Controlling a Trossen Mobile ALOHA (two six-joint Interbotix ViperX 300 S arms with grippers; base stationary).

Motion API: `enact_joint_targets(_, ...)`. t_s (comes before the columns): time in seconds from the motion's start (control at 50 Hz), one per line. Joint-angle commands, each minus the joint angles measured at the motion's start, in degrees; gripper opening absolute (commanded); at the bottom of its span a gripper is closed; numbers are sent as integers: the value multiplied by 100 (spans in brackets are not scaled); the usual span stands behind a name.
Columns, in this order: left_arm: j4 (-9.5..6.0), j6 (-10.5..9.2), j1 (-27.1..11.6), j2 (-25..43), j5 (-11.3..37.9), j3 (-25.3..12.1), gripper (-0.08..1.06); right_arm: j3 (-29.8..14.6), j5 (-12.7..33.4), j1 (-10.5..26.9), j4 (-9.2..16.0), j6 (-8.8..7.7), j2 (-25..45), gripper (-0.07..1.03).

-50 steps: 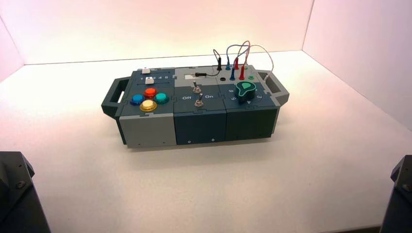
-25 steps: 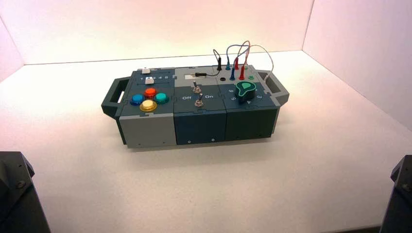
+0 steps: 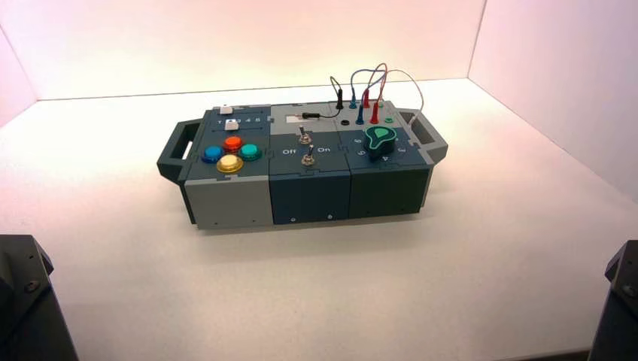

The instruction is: Pull the red wire.

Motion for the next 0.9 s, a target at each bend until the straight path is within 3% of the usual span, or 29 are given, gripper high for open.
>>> enact_joint_targets(0.02, 0, -9, -18, 123, -53, -202, -3, -334, -158, 167, 105, -35, 738, 14)
enact_joint_targets(0.16, 0, 0, -18, 176, -62, -220, -3, -536, -334, 571, 158, -26, 1521, 25)
enact_joint_targets(0.36, 0, 0, -26, 299, -79, -237, -3, -993, -536, 984, 211, 9, 2856, 25)
enact_joint_targets(0.48, 0, 0, -26, 308, -79, -272, -3, -1230, -580, 1046, 220, 0, 3630, 26)
enact_joint_targets(0.64, 0, -9, -26, 299, -79, -316, -3, -1608, -624, 1055, 220, -18, 4667, 37)
enact_joint_targets(0.9, -9, -18, -35, 360, -79, -369, -3, -2109, -765, 1055, 211, -18, 5810, 37)
